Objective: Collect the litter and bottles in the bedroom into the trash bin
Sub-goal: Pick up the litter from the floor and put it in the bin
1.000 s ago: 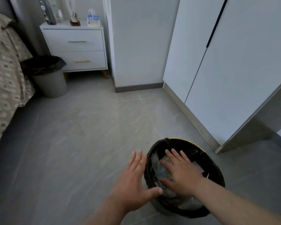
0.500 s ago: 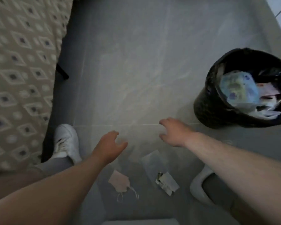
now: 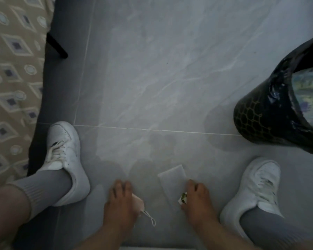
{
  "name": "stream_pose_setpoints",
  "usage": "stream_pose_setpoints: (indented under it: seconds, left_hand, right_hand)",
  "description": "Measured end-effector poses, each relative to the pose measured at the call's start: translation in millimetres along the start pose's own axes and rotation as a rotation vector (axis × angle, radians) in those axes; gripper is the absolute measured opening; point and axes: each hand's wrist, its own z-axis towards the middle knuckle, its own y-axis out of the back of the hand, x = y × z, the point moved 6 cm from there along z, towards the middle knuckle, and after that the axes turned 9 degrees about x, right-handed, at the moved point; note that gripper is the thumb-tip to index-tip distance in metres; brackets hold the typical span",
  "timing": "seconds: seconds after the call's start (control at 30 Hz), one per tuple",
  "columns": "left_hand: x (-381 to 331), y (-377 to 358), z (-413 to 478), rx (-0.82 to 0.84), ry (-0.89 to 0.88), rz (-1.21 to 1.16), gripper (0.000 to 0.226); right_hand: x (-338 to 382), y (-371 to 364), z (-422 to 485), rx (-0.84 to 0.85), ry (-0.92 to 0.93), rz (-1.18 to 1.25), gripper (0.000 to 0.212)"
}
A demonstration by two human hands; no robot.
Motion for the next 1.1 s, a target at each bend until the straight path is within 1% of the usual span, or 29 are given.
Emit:
stream_pose_setpoints:
  seconds: [0.07, 0.13, 0.17, 0.23, 0.3, 0.37, 0.43, 0.47, 0.5, 0.57, 0.67, 0.73, 0.8, 0.87, 0.93, 1.03, 1.1]
  left_hand:
    - [2.6, 1.7, 8.2, -0.039, -0.076, 0.067, 0.12]
    - [8.4, 4.3, 15.3, -0.055, -0.102, 0.047, 0.109]
    - [9.6, 4.7, 17.0, -0.059, -0.116, 0.044, 0.1]
    - [6.0, 8.2, 16.6, -0.038, -0.167, 0.1, 0.084]
    - [3.5, 6.9, 17.0, 0.023, -0.181, 0.067, 0.06]
    - [0.1, 5.5, 16.5, 0.04, -0.185, 0.038, 0.035]
    - [-1.9, 6.0, 17.3, 0.026, -0.2, 0.002, 0.019]
    - [-1.8, 8.0, 17.6, 0.033, -0.194, -0.034, 0.02]
    - [-1.4, 11.4, 19.9, 0.036, -0.185, -0.093, 0.028]
    - [-3.2, 19.2, 28.0, 0.034, -0.195, -0.206, 0.036]
    - [-10.3, 44.0, 36.7, 0.022, -0.225, -0.37, 0.031]
    - [-18.1, 72.4, 41.5, -0.044, -0.229, -0.478, 0.027]
    - [-28.1, 106.3, 43.2, -0.14, -0.22, -0.584, 0.022]
    - [-41.9, 141.3, 39.1, -0.232, -0.219, -0.67, 0.021]
    - [-59.2, 175.2, 31.3, -0.302, -0.261, -0.772, 0.021]
    - [-86.9, 219.8, 13.2, -0.332, -0.349, -0.964, 0.024]
    - [-108.2, 244.7, -2.0, -0.322, -0.412, -1.066, 0.024]
  right_hand:
    - [0.1, 3.0, 6.4, -0.02, 0.003, 0.019, 0.06]
    - [-1.2, 3.6, 10.8, -0.031, -0.008, 0.02, 0.056]
    - [-2.1, 1.9, 11.5, -0.02, -0.024, 0.034, 0.052]
    - [-0.2, -2.0, 13.6, -0.006, -0.022, 0.098, 0.034]
    - [3.5, -6.4, 16.1, 0.007, 0.007, 0.151, 0.02]
    - [4.8, -10.4, 16.9, 0.022, 0.05, 0.187, 0.022]
    - [5.2, -10.9, 16.4, 0.048, 0.073, 0.21, 0.022]
    - [5.8, -8.0, 14.9, 0.059, 0.071, 0.251, 0.022]
    - [5.7, -5.7, 15.3, 0.06, 0.082, 0.321, 0.019]
    - [4.4, 2.3, 19.9, 0.077, 0.074, 0.444, 0.01]
    - [7.0, 33.9, 28.8, 0.049, 0.053, 0.509, 0.023]
    - [15.9, 70.1, 35.8, -0.038, 0.089, 0.535, 0.02]
    - [25.7, 111.6, 38.7, -0.131, 0.132, 0.591, 0.023]
    - [35.1, 155.4, 35.2, -0.207, 0.182, 0.643, 0.019]
    - [43.4, 200.9, 25.9, -0.267, 0.238, 0.67, 0.019]
    - [48.3, 268.3, 1.0, -0.33, 0.317, 0.647, 0.02]
    - [44.6, 309.3, -20.8, -0.356, 0.358, 0.611, 0.02]
